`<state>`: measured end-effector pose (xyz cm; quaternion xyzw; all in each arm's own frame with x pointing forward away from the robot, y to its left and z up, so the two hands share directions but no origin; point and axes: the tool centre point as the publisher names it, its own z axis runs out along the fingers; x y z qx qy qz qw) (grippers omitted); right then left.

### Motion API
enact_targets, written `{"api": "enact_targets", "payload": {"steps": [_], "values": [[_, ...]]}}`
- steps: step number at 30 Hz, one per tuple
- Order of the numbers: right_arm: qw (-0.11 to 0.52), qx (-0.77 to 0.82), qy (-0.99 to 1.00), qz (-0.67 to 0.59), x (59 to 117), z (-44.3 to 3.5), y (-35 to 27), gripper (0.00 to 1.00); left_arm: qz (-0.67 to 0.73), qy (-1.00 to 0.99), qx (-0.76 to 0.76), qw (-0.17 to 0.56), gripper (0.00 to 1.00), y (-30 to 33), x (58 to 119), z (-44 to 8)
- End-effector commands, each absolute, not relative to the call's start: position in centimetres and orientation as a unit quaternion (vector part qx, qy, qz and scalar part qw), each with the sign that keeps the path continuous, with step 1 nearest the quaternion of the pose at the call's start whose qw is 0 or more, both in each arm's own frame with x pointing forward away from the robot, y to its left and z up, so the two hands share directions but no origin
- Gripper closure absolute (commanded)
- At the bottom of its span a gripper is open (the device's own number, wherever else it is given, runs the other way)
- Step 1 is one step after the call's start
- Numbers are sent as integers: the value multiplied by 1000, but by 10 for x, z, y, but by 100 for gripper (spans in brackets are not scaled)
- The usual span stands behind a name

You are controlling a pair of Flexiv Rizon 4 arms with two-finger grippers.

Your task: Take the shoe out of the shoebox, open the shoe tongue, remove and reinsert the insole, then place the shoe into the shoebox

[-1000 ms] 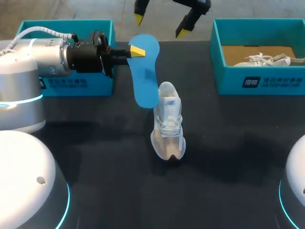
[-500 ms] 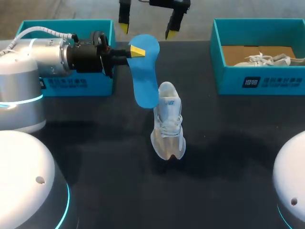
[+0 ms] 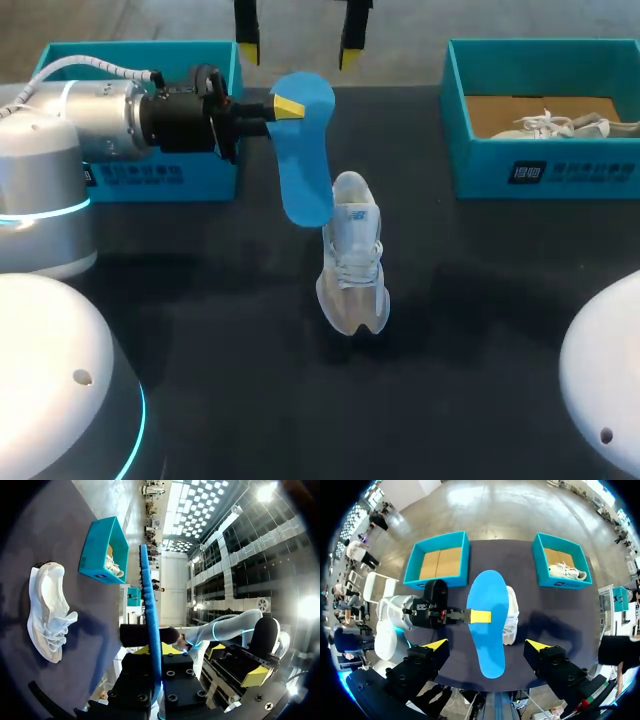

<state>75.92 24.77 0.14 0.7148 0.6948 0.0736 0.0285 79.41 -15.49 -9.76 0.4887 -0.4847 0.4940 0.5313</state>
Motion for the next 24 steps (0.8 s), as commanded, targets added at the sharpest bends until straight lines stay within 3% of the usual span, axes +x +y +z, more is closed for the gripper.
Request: {"api": "enact_targets", "payload": {"steps": [1, 24], "values": [[34, 717, 694, 63, 759, 0, 254, 0, 494, -485, 489, 531, 100, -155, 794, -98], [24, 716, 694, 63, 757, -2, 256, 0, 494, -485, 489, 531, 100, -155, 794, -98]]}}
